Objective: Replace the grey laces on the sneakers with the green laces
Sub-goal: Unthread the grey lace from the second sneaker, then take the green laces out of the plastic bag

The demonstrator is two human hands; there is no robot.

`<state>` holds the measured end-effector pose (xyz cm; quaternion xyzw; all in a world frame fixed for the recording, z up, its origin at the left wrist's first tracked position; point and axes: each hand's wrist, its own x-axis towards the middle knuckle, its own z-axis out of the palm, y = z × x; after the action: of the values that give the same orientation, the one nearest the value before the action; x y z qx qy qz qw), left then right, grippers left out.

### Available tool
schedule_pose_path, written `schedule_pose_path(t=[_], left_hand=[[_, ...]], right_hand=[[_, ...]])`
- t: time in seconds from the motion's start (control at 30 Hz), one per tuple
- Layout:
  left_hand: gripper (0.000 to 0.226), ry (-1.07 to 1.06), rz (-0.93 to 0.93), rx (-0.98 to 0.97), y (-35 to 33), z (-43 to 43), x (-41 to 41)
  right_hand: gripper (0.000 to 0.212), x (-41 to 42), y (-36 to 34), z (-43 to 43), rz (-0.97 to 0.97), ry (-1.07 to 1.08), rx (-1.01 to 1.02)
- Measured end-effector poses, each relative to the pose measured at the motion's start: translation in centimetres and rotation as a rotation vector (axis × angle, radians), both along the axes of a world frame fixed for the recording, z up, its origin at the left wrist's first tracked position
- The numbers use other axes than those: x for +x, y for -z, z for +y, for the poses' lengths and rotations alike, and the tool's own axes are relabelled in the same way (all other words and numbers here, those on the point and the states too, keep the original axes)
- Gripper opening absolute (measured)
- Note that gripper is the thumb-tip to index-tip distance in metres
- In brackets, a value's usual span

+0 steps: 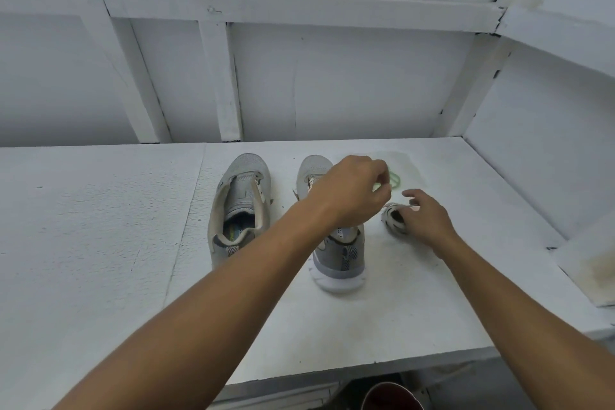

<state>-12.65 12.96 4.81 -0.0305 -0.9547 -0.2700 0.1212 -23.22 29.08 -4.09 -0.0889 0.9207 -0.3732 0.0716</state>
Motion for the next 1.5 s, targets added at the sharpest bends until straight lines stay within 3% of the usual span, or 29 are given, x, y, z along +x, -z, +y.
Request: schedule_pose_path(t=[0.13,0.23,0.3,0.37,0.4,0.5,0.63,0.8,1.0,1.3,1.5], left_hand=[[0.021,0.0,0.005,-0.013,0.1,-0.1,0.0],[0.021,0.005,-0.012,-0.012,0.0,0.2,-0.2],[0.022,0.01,-0.013,-0.018,-0.1,0.5,-0.2],[0.022,0.015,-0.009,-0.037,-0.2,0.8,-0.2],[0.022,0.023,-0.009,-0.044,-0.3,1.0,-0.2],[0.024,0.052,-0.015,-0.063,-0.3,1.8,-0.2],[0.033,0.114,0.058,-0.056,0.3,3.8,-0.4],[0.046,0.232,0.098,-0.051,2.7,7.2,-0.8],[0.062,0.402,-0.093,-0.227,7.2,11.5,-0.6],[0.056,0.621,-0.157,-0.469,13.2,14.4,-0.4],[0.056,0.604,-0.137,-0.448,14.0,14.4,-0.5]], right_hand=[[0.046,-0.1,-0.3,-0.6,0.017,-0.155,0.075],[0.067,-0.6,0.5,-0.7,-0.039,-0.277,0.333],[0.052,-0.7,1.3,-0.6,0.001,-0.294,0.436],[0.017,-0.1,1.2,-0.6,0.092,-0.274,0.382],[0.011,0.2,1.3,-0.5,0.123,-0.266,0.339],[0.026,1.0,1.4,0.5,0.158,-0.209,0.285],[0.029,2.9,0.7,3.0,0.141,-0.137,0.175],[0.023,6.6,-1.8,7.8,0.123,0.019,-0.022],[0.01,11.4,-2.0,13.9,0.111,0.269,-0.156],[0.018,18.3,3.5,19.0,0.051,0.678,-0.28],[0.013,20.9,9.7,18.6,-0.121,0.695,-0.194]])
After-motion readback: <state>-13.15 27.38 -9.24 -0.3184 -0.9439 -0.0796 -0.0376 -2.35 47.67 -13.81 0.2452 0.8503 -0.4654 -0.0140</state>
